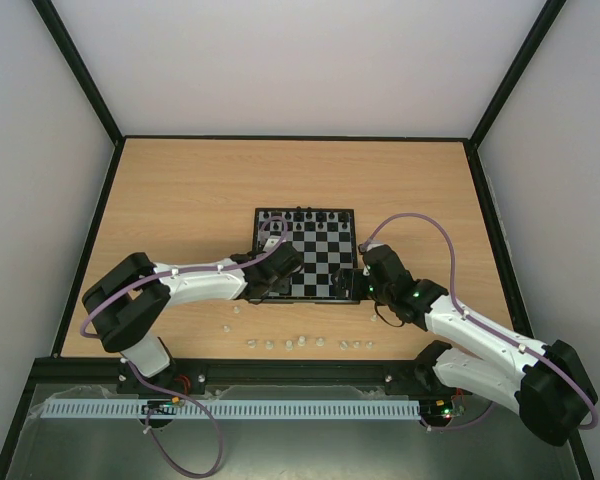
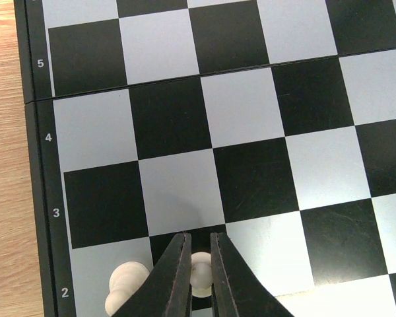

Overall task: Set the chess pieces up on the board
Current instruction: Place the chess piece on the chessboard.

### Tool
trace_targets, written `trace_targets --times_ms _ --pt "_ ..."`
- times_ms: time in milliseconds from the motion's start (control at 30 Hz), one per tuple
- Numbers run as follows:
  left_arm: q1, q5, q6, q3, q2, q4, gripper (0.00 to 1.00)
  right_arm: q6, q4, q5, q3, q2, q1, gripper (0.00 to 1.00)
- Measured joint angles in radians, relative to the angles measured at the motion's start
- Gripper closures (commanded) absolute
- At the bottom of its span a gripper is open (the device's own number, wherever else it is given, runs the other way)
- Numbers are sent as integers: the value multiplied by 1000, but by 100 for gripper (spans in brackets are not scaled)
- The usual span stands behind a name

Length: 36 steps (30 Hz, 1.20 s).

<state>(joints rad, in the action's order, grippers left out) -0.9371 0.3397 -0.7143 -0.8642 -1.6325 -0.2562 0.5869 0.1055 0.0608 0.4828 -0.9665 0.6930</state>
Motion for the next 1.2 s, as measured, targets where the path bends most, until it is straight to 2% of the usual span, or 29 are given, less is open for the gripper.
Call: trace_targets --times_ms 667,933,1200 --pt "0 -8 -5 2 3 -5 74 0 0 0 0 0 0 10" --pt "-14 22 -8 -1 71 -25 67 0 0 0 0 0 0 9" --pt "-56 73 25 -25 146 -60 46 0 0 0 0 0 0 8"
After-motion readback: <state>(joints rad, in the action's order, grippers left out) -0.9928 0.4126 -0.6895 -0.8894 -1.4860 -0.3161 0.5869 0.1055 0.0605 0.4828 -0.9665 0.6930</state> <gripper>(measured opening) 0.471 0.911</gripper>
